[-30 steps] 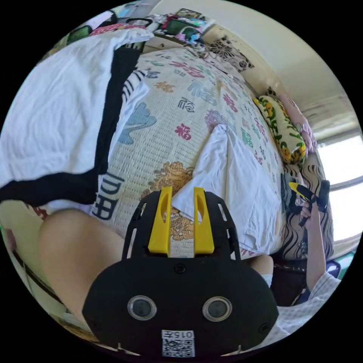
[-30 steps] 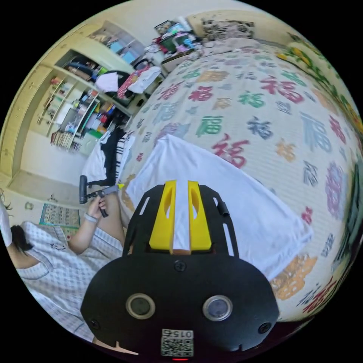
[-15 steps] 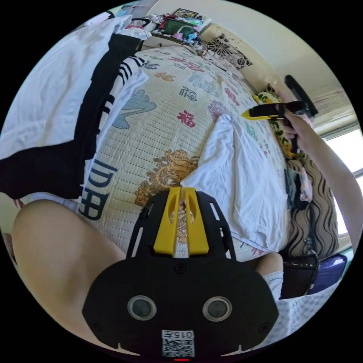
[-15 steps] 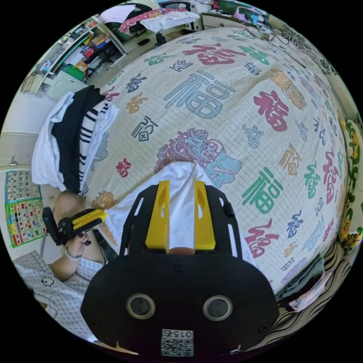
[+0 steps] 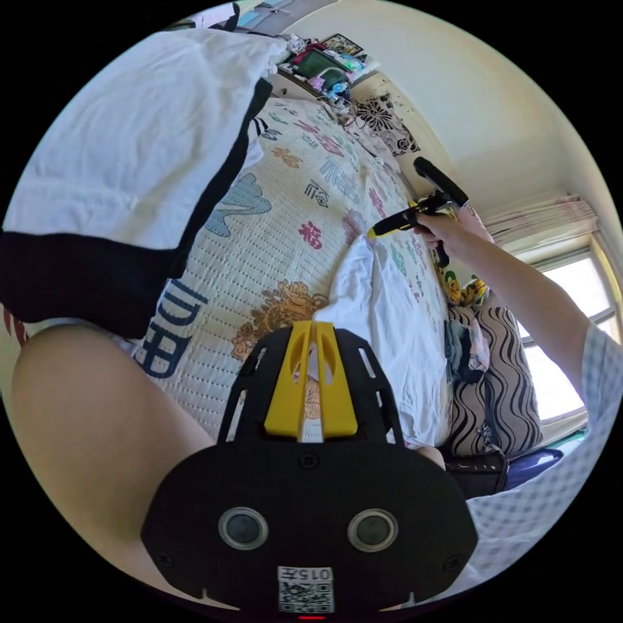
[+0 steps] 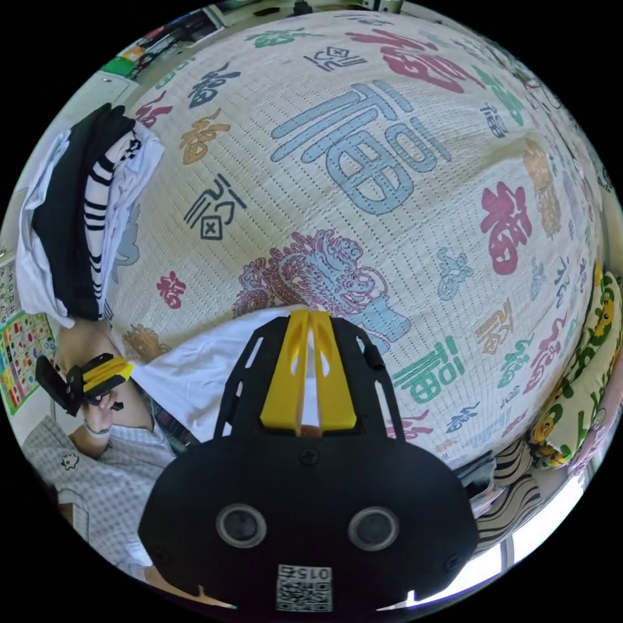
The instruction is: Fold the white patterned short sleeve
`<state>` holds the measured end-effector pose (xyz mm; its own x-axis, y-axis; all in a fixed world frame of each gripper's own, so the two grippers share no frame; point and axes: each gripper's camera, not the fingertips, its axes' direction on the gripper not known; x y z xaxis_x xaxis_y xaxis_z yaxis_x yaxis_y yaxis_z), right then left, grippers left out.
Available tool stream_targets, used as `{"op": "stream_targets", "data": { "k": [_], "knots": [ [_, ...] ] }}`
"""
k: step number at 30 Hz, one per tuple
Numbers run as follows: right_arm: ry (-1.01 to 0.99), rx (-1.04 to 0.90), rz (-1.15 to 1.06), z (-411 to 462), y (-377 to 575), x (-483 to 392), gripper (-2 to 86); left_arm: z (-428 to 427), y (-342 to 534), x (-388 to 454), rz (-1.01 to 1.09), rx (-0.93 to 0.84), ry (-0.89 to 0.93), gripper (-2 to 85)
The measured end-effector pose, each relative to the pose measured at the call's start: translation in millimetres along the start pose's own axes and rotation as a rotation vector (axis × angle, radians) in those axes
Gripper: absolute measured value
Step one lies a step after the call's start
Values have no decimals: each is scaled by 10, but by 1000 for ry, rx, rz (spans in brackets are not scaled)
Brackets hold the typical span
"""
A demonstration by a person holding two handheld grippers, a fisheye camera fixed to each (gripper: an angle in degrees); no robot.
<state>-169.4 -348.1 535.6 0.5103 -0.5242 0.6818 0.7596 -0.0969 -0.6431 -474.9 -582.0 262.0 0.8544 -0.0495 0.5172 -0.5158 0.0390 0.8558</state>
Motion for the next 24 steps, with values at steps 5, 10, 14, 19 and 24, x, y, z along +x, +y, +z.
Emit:
{"op": "stream_targets", "data": {
  "k": [5,10,14,19,24],
  "knots": [
    [-79,149,0,-363,559,220,-10,-77,296,214,123,-3,82,-7],
    [-242,363,79,-680,1559,688,-10,-152,730,875,418,5,111,-6],
    [-350,519,164,-767,2694,1159,-9,-5,1286,1631,690,24,136,-6],
    [-449,669,298,-575,4096,1720,-8,512,1961,2401,920,-81,236,-5],
    [-549,766,471,-109,5257,2298,-7,1252,2572,3094,1087,-191,274,-5]
  ]
}}
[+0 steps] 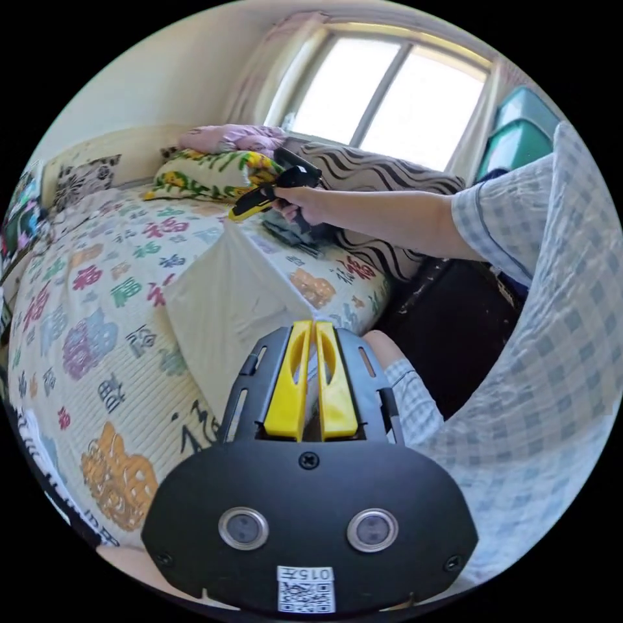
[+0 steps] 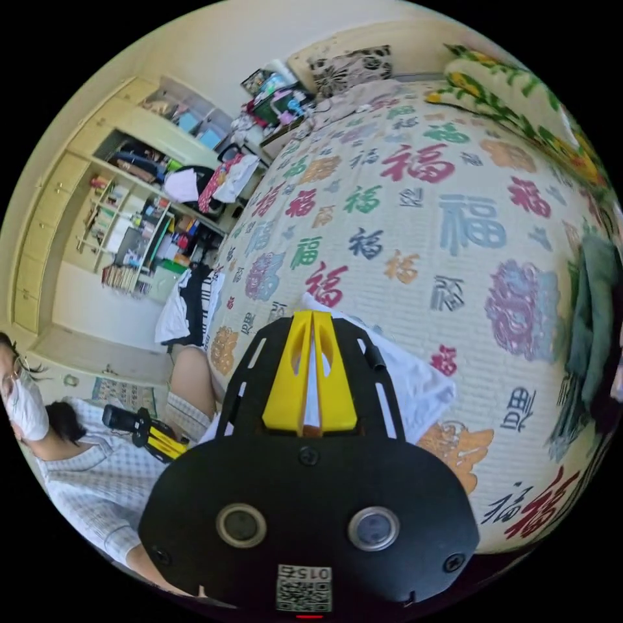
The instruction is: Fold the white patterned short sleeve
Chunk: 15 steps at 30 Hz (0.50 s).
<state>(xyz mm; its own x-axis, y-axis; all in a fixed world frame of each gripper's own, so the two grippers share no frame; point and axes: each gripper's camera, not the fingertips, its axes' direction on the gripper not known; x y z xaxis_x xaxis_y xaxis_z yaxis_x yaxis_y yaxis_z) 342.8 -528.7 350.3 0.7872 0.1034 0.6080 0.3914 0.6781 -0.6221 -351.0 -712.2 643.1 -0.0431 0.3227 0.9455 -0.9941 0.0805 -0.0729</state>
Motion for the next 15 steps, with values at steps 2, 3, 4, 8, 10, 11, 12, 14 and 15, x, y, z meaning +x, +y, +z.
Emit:
{"op": "stream_targets", "data": {
  "k": [2,3,4,8,10,11,12,14,15],
  "knots": [
    [-26,46,76,-225,271,455,-6,534,-151,247,80,-69,7,-5],
    [-36,48,95,-262,330,566,-6,669,-180,304,100,-88,6,-5],
    [-47,55,129,-324,442,773,-7,936,-231,409,135,-125,9,-5],
    [-113,87,201,-496,758,1337,-7,1774,-369,689,216,-224,24,-5],
    [-132,102,216,-591,864,1518,-7,2066,-421,772,242,-253,22,-4],
    [-138,106,224,-655,930,1630,-7,2242,-453,811,256,-270,17,-4],
    [-137,105,230,-685,962,1685,-6,2327,-468,824,264,-278,16,-4],
    [-122,123,265,-794,1112,1887,-6,2660,-524,841,302,-312,0,-1],
    [-122,129,282,-812,1156,1934,-6,2743,-536,836,313,-318,0,0]
  ]
}}
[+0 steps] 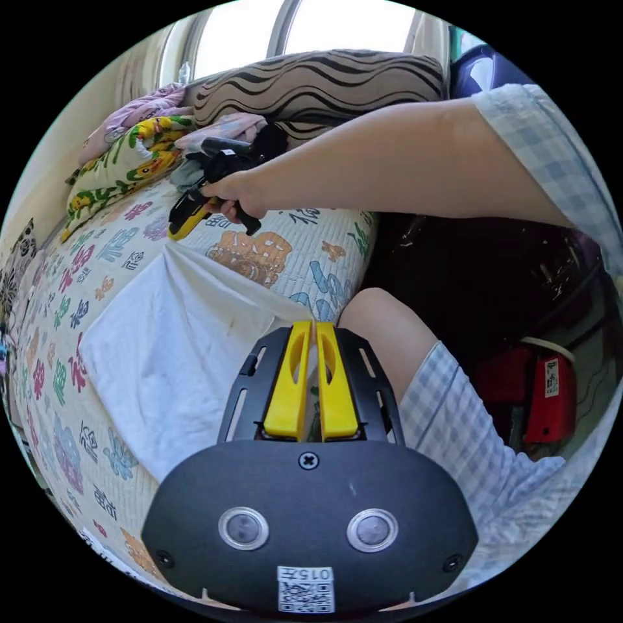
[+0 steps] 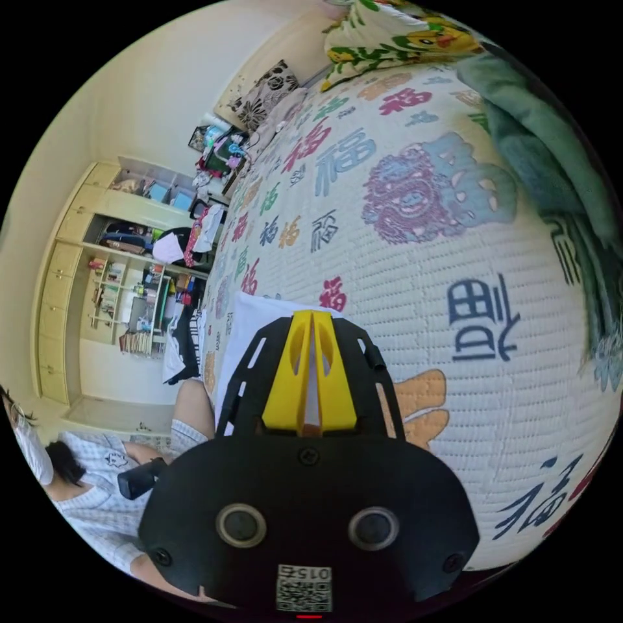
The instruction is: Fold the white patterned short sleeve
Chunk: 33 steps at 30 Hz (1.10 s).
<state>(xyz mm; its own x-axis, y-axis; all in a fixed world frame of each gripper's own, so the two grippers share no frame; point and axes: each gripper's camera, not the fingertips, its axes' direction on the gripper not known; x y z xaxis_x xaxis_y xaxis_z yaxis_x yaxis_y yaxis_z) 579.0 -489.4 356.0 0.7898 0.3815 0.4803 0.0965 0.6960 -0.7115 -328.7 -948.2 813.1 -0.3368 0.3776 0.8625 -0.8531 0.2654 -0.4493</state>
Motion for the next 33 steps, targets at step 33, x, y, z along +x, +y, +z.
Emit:
{"op": "stream_targets", "data": {
  "k": [33],
  "knots": [
    [81,-256,-197,-1121,1842,6,20,666,12,-2444,-364,-94,113,0]
  ]
}}
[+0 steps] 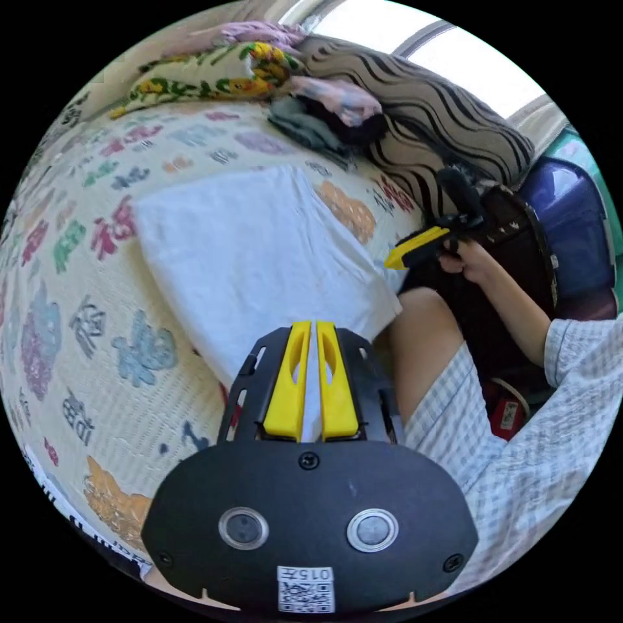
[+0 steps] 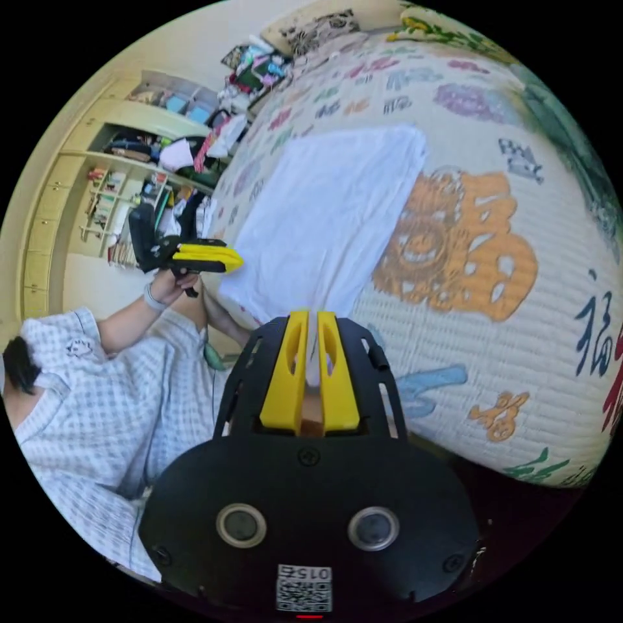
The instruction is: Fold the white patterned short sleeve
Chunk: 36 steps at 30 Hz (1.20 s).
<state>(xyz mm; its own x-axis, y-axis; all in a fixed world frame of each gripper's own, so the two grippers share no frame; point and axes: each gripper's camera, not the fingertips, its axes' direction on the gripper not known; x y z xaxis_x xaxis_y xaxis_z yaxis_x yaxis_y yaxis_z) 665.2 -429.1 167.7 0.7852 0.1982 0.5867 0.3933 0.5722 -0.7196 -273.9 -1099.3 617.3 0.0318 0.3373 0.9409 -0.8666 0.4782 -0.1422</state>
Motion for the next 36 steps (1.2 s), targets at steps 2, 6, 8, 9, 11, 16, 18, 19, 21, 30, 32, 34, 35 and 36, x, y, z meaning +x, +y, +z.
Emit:
{"op": "stream_targets", "data": {
  "k": [2,6,8,9,11,16,18,19,21,30,32,34,35,36],
  "knots": [
    [40,111,-1,-174,-213,36,33,-221,-189,-343,-73,89,-64,3],
    [47,185,15,-216,-623,107,17,-217,-538,-850,-188,63,-69,-1],
    [19,153,50,-86,-860,205,3,-31,-771,-1036,-190,-56,-155,-5],
    [29,141,68,-51,-898,237,1,10,-805,-1084,-191,-79,-176,-5],
    [102,70,115,44,-945,369,-3,61,-839,-1356,-260,-98,-127,-6],
    [41,165,145,-252,-624,584,6,-261,-631,-1737,-381,49,-73,0],
    [26,257,152,-463,-491,672,21,-427,-601,-1816,-341,113,-85,12],
    [15,315,167,-591,-443,743,39,-530,-615,-1897,-327,154,-88,45],
    [17,358,184,-712,-452,837,97,-645,-684,-2081,-346,200,-71,81],
    [75,122,166,-603,-836,972,136,-601,-1042,-2881,-405,125,86,107],
    [32,156,108,-660,-764,955,134,-669,-1003,-2997,-391,152,141,96],
    [-56,194,74,-678,-739,953,134,-733,-945,-3059,-380,191,182,86],
    [-74,192,59,-645,-757,950,134,-755,-911,-3091,-362,206,218,81],
    [-65,176,60,-611,-777,952,133,-757,-897,-3109,-358,208,237,79]
  ]
}}
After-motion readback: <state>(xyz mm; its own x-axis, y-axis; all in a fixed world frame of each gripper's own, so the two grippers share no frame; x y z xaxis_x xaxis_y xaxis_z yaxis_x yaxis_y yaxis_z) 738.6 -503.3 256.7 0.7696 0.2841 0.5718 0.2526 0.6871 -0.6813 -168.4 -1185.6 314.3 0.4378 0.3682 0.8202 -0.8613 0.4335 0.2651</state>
